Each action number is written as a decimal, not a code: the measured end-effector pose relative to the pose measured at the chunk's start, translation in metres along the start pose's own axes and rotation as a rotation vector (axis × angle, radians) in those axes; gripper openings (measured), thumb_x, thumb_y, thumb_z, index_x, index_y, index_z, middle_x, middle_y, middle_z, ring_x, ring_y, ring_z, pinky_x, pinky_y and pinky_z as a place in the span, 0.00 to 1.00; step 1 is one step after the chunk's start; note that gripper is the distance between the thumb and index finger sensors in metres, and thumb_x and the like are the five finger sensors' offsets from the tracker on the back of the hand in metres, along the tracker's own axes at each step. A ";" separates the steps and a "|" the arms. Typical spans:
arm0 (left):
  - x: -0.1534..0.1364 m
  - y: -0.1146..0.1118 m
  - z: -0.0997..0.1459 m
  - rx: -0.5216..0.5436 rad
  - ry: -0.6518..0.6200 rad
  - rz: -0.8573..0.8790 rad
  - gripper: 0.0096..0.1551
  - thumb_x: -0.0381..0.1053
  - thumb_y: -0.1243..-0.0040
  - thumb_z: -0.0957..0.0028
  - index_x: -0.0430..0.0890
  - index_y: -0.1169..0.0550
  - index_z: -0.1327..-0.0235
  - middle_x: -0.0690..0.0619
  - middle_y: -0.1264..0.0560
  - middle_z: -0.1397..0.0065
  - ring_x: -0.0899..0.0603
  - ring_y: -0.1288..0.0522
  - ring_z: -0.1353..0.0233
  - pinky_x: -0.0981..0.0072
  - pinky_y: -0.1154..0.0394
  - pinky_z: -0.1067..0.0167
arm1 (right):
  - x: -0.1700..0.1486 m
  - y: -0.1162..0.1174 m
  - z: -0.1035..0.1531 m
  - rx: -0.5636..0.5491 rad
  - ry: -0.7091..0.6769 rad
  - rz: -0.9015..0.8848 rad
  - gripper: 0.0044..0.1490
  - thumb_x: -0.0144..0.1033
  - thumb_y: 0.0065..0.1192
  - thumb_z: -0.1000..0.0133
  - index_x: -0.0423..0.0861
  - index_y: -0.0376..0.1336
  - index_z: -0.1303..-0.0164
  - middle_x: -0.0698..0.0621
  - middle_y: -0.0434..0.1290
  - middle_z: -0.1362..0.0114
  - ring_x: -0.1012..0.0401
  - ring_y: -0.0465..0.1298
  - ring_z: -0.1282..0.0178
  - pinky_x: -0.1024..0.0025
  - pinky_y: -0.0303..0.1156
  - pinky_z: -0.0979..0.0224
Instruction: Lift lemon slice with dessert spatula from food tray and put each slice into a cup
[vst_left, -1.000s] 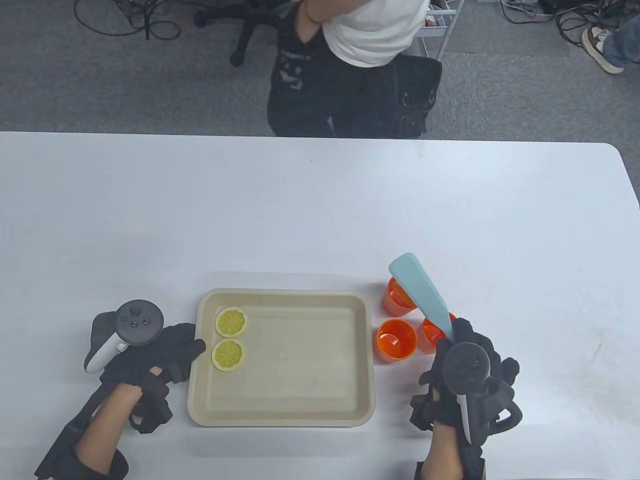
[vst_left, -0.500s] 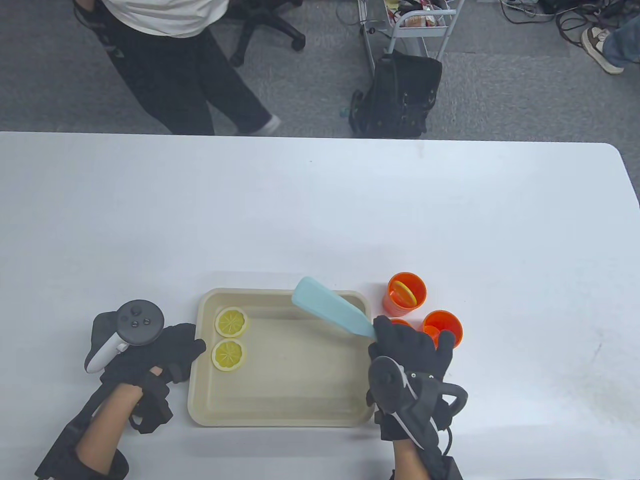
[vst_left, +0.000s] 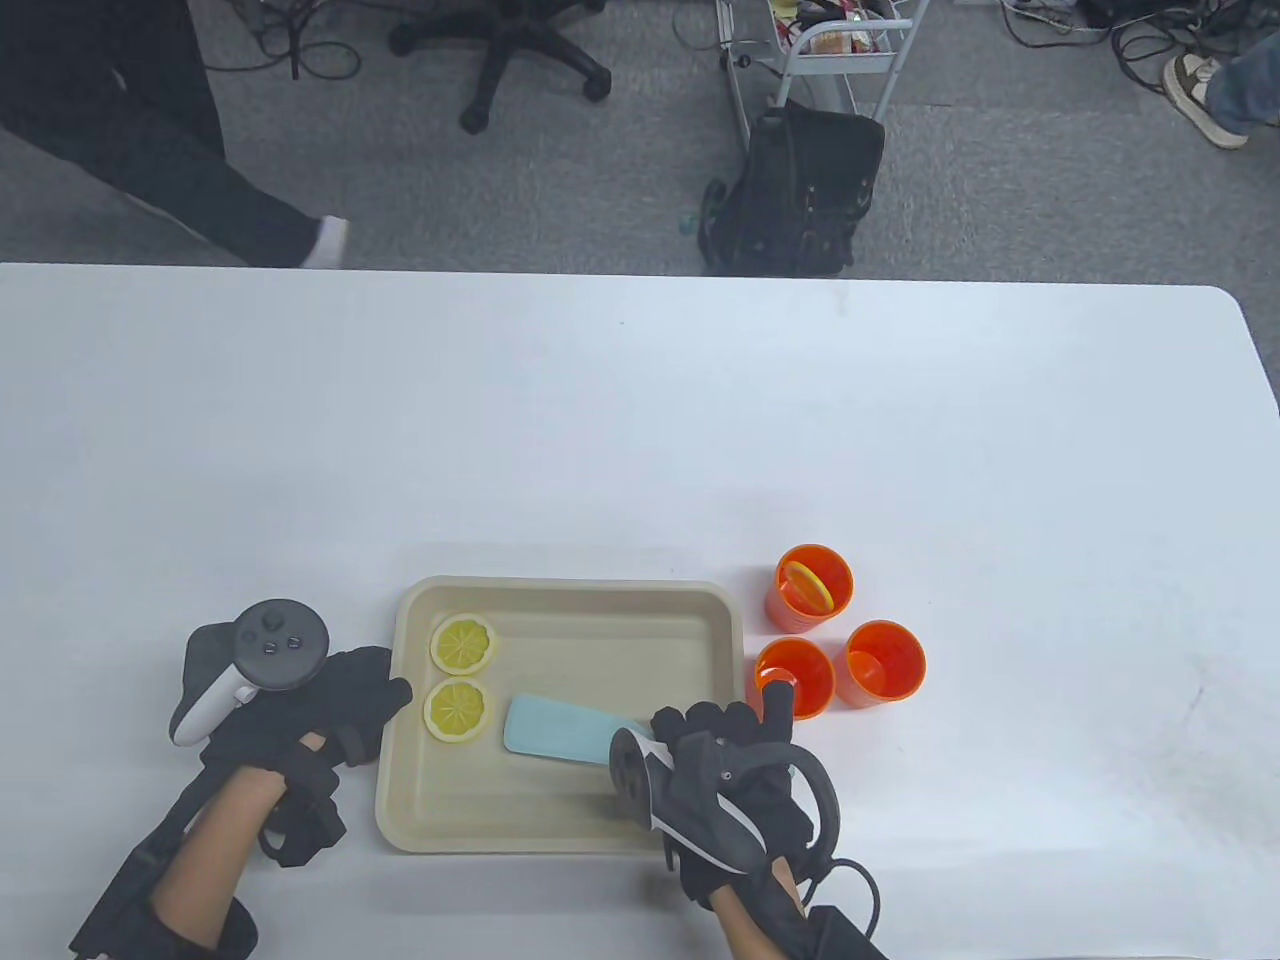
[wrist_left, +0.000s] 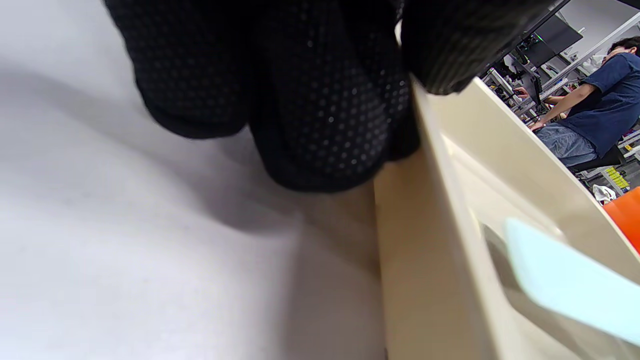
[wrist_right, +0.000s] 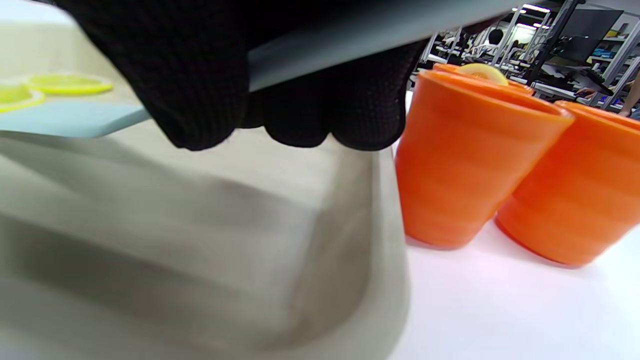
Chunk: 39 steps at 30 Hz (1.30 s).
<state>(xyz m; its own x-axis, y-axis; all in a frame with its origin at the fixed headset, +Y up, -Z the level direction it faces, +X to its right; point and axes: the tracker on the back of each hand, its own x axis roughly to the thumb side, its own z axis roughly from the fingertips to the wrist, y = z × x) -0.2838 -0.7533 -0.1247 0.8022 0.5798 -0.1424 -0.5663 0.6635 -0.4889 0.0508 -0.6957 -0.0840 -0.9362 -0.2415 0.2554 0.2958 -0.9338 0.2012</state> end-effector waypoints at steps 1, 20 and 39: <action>0.000 0.000 0.000 0.000 0.000 0.000 0.34 0.59 0.38 0.39 0.38 0.27 0.28 0.54 0.14 0.50 0.50 0.11 0.56 0.52 0.16 0.50 | 0.003 0.001 -0.001 0.009 -0.002 0.014 0.34 0.44 0.76 0.50 0.54 0.69 0.32 0.51 0.78 0.34 0.54 0.81 0.36 0.32 0.51 0.20; 0.000 0.000 0.000 -0.001 0.002 -0.002 0.34 0.59 0.38 0.39 0.38 0.27 0.28 0.54 0.14 0.50 0.50 0.11 0.56 0.52 0.16 0.50 | 0.021 0.013 -0.012 0.024 -0.011 0.097 0.35 0.45 0.74 0.49 0.55 0.67 0.30 0.50 0.78 0.33 0.54 0.81 0.36 0.34 0.54 0.20; 0.001 -0.001 -0.001 -0.005 0.004 -0.003 0.34 0.59 0.37 0.39 0.38 0.27 0.28 0.54 0.14 0.50 0.50 0.11 0.56 0.52 0.16 0.50 | 0.044 0.017 -0.021 -0.099 -0.057 0.085 0.35 0.43 0.73 0.49 0.52 0.67 0.29 0.49 0.76 0.32 0.53 0.80 0.34 0.36 0.57 0.20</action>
<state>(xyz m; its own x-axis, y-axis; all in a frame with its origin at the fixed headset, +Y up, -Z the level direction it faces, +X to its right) -0.2828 -0.7538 -0.1250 0.8045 0.5761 -0.1443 -0.5632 0.6629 -0.4933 0.0113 -0.7278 -0.0888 -0.8954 -0.3079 0.3217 0.3507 -0.9328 0.0834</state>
